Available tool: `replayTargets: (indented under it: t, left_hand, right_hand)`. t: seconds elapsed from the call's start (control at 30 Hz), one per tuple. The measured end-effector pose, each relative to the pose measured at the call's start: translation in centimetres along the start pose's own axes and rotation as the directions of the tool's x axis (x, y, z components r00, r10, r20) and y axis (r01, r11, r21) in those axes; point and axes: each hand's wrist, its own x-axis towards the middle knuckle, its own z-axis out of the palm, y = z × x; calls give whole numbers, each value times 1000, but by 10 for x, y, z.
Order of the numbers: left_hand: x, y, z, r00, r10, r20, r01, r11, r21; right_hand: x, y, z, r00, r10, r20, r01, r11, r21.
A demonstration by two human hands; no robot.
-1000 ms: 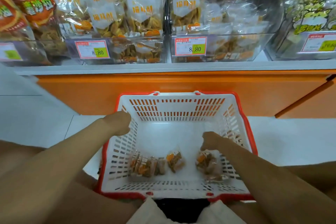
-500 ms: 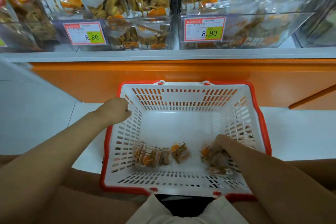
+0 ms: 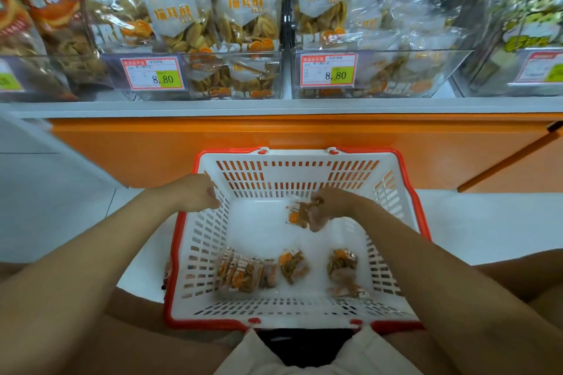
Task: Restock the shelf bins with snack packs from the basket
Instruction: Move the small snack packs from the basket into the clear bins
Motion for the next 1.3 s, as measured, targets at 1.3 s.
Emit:
replayTargets:
  t: [1.3]
  left_hand:
    - [-58, 120, -118, 599, 150, -787, -540, 801, -259]
  right_hand:
    - [-170, -55, -150, 653, 10, -758, 596, 610, 522]
